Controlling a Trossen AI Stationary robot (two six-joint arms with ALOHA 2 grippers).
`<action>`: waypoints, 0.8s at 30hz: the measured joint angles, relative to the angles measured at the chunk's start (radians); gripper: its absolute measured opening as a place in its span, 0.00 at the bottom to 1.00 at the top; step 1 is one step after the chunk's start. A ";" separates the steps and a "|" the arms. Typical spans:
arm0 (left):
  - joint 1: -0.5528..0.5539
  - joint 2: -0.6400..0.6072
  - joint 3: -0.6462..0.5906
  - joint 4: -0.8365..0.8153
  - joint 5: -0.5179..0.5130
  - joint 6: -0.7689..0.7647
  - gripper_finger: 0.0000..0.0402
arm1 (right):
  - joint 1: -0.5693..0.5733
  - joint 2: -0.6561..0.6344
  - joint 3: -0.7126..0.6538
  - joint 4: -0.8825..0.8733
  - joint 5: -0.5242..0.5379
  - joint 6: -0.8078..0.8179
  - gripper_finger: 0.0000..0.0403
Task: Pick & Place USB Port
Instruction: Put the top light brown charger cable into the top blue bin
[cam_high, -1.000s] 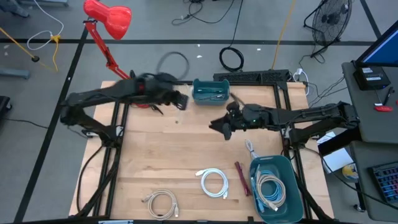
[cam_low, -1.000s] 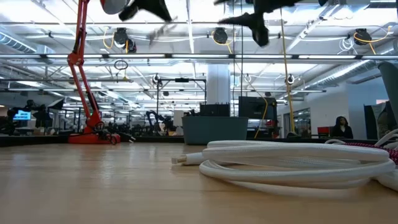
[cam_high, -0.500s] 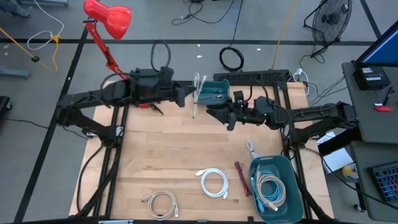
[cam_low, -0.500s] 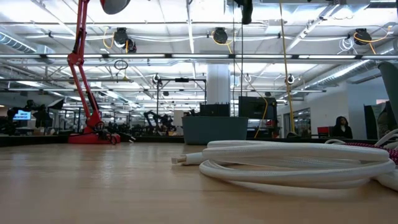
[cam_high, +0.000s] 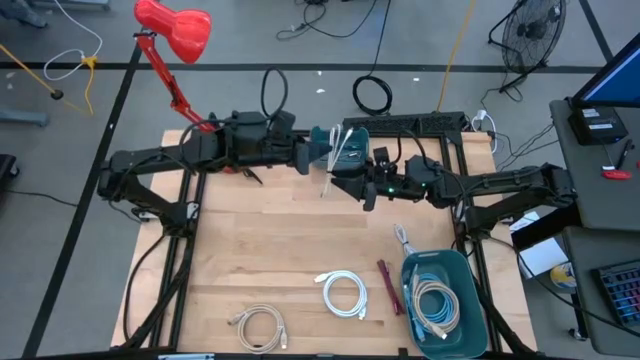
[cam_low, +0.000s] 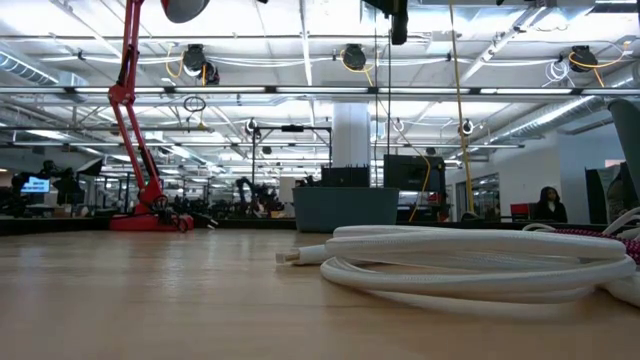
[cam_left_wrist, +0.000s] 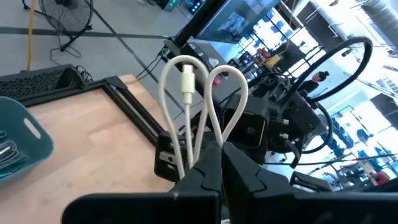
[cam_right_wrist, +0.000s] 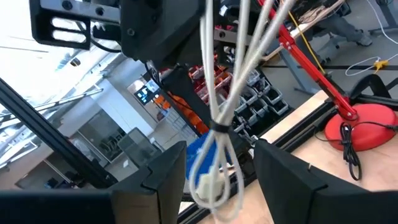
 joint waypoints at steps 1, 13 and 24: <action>0.000 0.000 0.000 0.000 0.004 -0.001 0.00 | 0.000 0.000 0.000 0.000 0.000 0.000 0.45; -0.019 0.013 0.000 0.000 -0.001 0.001 0.00 | 0.000 0.000 0.000 0.026 0.005 0.000 0.45; -0.015 0.031 0.002 0.034 -0.001 0.002 0.00 | 0.001 0.000 0.000 0.023 0.005 0.023 0.33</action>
